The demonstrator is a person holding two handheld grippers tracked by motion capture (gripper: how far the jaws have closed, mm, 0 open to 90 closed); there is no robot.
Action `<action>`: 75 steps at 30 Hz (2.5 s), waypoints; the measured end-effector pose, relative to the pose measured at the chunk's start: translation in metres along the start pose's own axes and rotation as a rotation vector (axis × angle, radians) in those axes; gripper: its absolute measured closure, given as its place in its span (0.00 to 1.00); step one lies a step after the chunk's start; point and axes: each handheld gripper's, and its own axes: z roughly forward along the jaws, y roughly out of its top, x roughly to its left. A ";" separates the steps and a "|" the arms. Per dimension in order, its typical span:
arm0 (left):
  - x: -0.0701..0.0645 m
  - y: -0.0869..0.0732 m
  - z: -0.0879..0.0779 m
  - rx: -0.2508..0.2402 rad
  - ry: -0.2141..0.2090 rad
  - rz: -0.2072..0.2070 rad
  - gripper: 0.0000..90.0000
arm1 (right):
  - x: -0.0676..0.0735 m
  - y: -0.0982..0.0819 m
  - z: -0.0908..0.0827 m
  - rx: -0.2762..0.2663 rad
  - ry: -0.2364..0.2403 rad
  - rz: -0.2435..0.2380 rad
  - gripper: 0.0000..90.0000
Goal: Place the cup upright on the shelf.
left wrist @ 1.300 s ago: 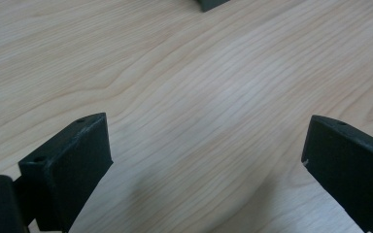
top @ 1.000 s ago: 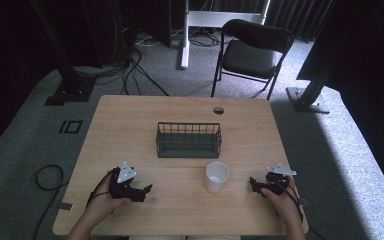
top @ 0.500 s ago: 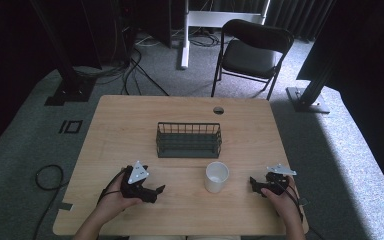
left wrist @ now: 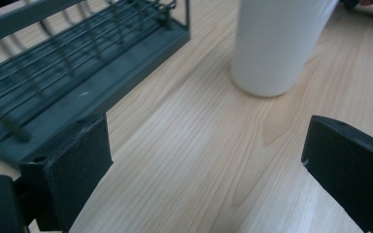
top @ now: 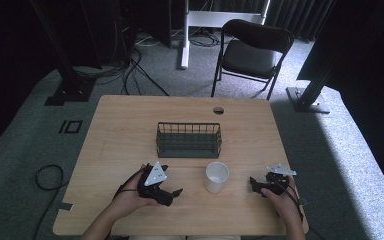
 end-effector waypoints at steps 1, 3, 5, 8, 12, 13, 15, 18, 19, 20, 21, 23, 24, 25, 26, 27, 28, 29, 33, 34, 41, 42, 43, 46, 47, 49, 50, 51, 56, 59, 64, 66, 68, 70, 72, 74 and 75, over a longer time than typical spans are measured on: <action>-0.002 0.002 0.002 -0.006 -0.006 0.006 0.05 | 0.000 0.000 0.000 0.000 0.000 0.000 0.11; -0.004 0.004 0.004 -0.011 -0.018 0.013 0.05 | 0.000 0.000 0.000 0.000 0.000 0.000 0.11; -0.009 0.009 0.010 -0.033 -0.046 0.026 0.05 | 0.000 0.000 0.000 0.000 0.000 0.000 0.11; -0.011 0.013 0.014 -0.034 -0.054 0.034 0.05 | 0.000 0.000 0.000 0.000 0.000 0.000 0.11; -0.016 0.022 0.024 -0.040 -0.083 0.043 0.05 | 0.000 0.000 0.000 0.000 0.000 0.000 0.11; -0.016 0.024 0.026 -0.042 -0.083 0.046 0.05 | 0.000 0.000 0.000 0.000 0.000 0.000 0.11; -0.018 0.028 0.030 -0.041 -0.090 0.055 0.05 | 0.000 0.000 0.000 0.000 0.000 0.000 0.11; -0.022 0.033 0.036 -0.042 -0.105 0.070 0.05 | 0.000 0.000 0.000 0.000 0.000 0.000 0.11; -0.023 0.035 0.037 -0.044 -0.113 0.071 0.05 | 0.000 0.000 0.000 0.000 0.000 0.000 0.11; -0.024 0.036 0.039 -0.043 -0.115 0.075 0.05 | 0.000 0.000 0.000 0.000 0.000 0.000 0.11; -0.026 0.037 0.041 -0.042 -0.116 0.081 0.05 | 0.000 0.000 0.000 0.000 0.000 0.000 0.11; -0.028 0.040 0.045 -0.039 -0.124 0.088 0.05 | 0.000 0.000 0.000 0.000 0.000 0.000 0.11; -0.028 0.040 0.045 -0.039 -0.124 0.088 0.05 | 0.000 0.000 0.000 0.000 0.000 0.000 0.11; -0.029 0.042 0.049 -0.047 -0.130 0.084 0.05 | 0.000 0.000 0.000 0.000 0.000 0.000 0.11; -0.029 0.042 0.049 -0.047 -0.130 0.084 0.05 | 0.000 0.000 0.000 0.000 0.000 0.000 0.11; -0.030 0.043 0.053 -0.053 -0.132 0.078 0.05 | 0.000 0.000 0.000 0.000 0.000 0.000 0.11; -0.030 0.044 0.055 -0.055 -0.132 0.076 0.05 | 0.000 0.000 0.000 0.000 0.000 0.000 0.11; -0.031 0.045 0.057 -0.052 -0.127 0.084 0.05 | 0.000 0.000 0.000 0.000 0.000 0.000 0.11; -0.033 0.047 0.064 -0.049 -0.134 0.093 0.05 | 0.000 0.000 0.000 0.000 0.000 0.000 0.11; -0.033 0.047 0.064 -0.049 -0.134 0.093 0.05 | 0.000 0.000 0.000 0.000 0.000 0.000 0.11; -0.034 0.054 0.080 -0.049 -0.145 0.094 0.05 | 0.000 0.000 0.000 -0.001 0.000 -0.002 0.11; -0.034 0.054 0.080 -0.049 -0.145 0.094 0.05 | 0.000 0.000 0.000 -0.001 0.000 -0.002 0.11; -0.034 0.056 0.082 -0.051 -0.150 0.092 0.05 | 0.000 0.000 0.000 -0.001 0.000 -0.002 0.11; -0.035 0.058 0.087 -0.062 -0.149 0.083 0.05 | 0.000 0.000 0.000 -0.001 0.000 -0.002 0.11; -0.035 0.059 0.089 -0.062 -0.150 0.081 0.05 | 0.000 0.000 0.000 -0.001 0.000 -0.003 0.11; -0.036 0.059 0.092 -0.062 -0.148 0.079 0.05 | 0.000 0.000 0.000 -0.001 0.000 -0.002 0.11; -0.036 0.059 0.092 -0.062 -0.148 0.079 0.05 | 0.000 0.000 0.000 -0.001 0.000 -0.002 0.11; -0.037 0.059 0.095 -0.067 -0.151 0.077 0.05 | 0.000 0.000 0.000 -0.001 0.000 -0.002 0.11; -0.038 0.063 0.101 -0.077 -0.147 0.080 0.07 | 0.000 0.000 0.000 -0.001 0.000 -0.002 0.11; -0.040 0.065 0.105 -0.087 -0.151 0.081 0.13 | 0.000 0.000 0.000 -0.001 0.000 -0.002 0.11; -0.041 0.066 0.108 -0.097 -0.150 0.082 0.19 | 0.000 0.000 0.000 -0.001 0.000 -0.002 0.11; -0.041 0.066 0.108 -0.100 -0.156 0.078 0.21 | 0.000 0.000 0.000 -0.001 0.000 -0.002 0.11; -0.042 0.066 0.107 -0.104 -0.153 0.093 0.22 | 0.000 0.000 0.000 -0.001 0.000 -0.002 0.11; -0.043 0.066 0.106 -0.107 -0.138 0.103 0.22 | 0.000 0.000 0.000 -0.001 0.000 -0.002 0.11; -0.043 0.066 0.106 -0.109 -0.143 0.099 0.23 | 0.000 0.000 0.000 -0.001 0.000 -0.002 0.11; -0.042 0.067 0.104 -0.118 -0.142 0.093 0.23 | 0.000 0.000 0.000 -0.001 0.000 -0.002 0.11; -0.041 0.069 0.101 -0.121 -0.142 0.094 0.23 | 0.000 0.000 0.000 -0.001 0.000 -0.002 0.11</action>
